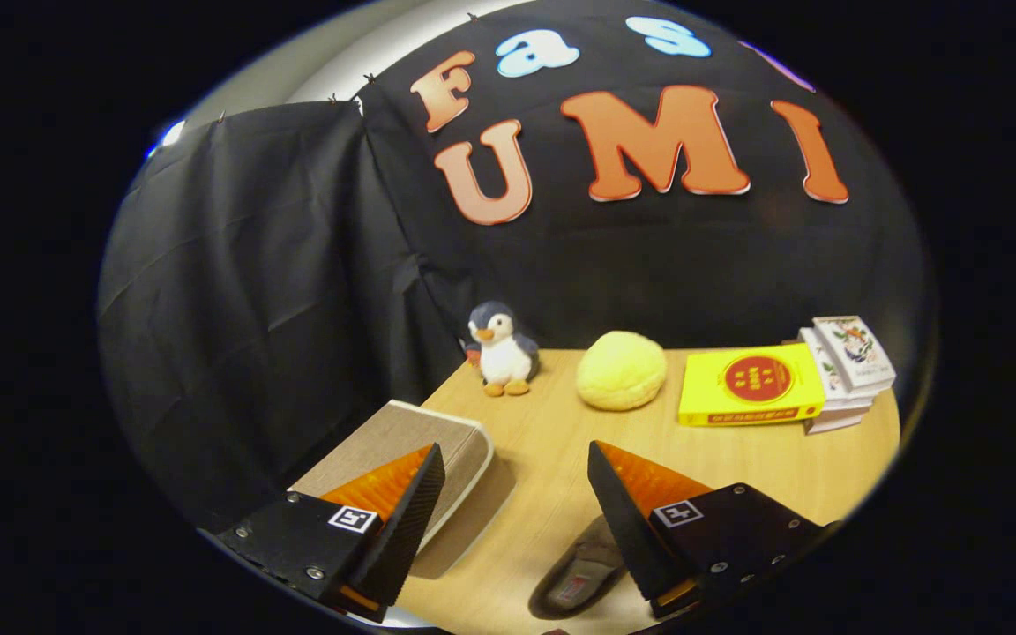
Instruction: Open the storage box then place both shoes into the box .Put the left shoe in first, then the right shoe, with the right side of both shoes facing outward in a uniform manner.
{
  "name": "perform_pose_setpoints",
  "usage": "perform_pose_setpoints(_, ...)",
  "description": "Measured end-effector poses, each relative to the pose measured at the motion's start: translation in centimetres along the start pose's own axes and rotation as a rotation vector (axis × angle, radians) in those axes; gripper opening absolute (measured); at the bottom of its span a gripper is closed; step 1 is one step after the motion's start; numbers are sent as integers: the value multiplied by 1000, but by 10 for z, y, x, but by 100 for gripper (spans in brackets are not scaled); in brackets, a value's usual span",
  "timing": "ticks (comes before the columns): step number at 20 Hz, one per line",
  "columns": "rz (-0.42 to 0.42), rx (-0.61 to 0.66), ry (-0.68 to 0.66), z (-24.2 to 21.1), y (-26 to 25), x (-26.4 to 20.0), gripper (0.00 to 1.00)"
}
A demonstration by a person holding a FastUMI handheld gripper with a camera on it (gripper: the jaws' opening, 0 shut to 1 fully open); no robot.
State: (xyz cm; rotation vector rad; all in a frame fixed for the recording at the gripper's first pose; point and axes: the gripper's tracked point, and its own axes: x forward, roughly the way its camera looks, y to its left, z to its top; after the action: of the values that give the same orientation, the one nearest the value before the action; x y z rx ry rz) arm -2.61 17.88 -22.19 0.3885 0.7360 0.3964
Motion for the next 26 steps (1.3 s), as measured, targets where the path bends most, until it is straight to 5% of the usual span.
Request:
perform_pose_setpoints(7, 188, 168, 250, -70, 49, 36, 94)
perform_pose_setpoints(12, 247, 215, 374, -105, 63, 52, 94)
perform_pose_setpoints(26, 459, 485, 499, -139, 103, 69, 94)
